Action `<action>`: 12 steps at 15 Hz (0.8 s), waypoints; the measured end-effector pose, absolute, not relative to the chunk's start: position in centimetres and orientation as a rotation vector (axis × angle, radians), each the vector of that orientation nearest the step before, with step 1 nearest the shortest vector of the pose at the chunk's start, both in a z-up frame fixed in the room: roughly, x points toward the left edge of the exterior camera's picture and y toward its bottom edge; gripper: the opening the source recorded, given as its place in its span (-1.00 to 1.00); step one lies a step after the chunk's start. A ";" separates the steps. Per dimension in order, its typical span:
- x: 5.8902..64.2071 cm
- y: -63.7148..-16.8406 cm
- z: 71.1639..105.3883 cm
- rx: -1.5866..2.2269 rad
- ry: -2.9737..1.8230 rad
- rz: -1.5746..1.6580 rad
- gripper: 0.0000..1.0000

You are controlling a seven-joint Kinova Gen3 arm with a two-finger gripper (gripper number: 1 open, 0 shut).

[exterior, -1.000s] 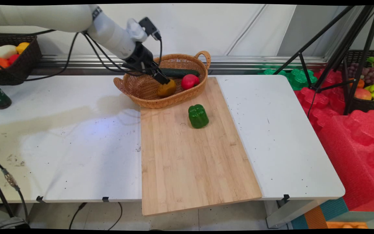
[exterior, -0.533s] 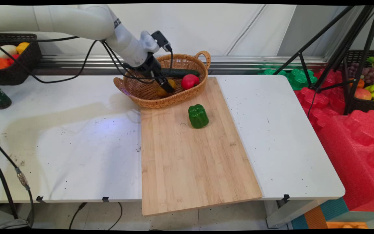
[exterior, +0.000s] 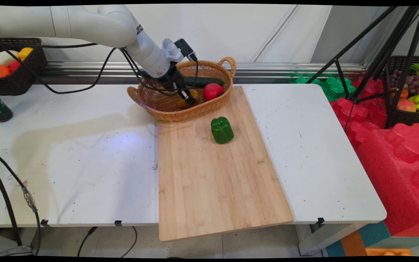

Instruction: Place the picked object on the cutting board

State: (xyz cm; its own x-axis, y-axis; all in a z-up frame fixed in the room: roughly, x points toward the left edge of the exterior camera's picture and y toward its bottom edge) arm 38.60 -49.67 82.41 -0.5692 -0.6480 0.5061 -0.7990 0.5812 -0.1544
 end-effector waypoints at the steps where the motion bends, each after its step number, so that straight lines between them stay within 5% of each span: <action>1: 38.5 -49.6 82.7 1.164 -2.416 0.531 -1.00; 12: 36.6 -43.3 90.4 0.975 -2.374 0.717 -1.00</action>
State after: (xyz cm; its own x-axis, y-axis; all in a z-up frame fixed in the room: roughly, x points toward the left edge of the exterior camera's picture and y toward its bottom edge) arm 36.55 -43.34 90.38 -0.6353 -0.4923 0.5950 -0.7393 0.6103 -0.2845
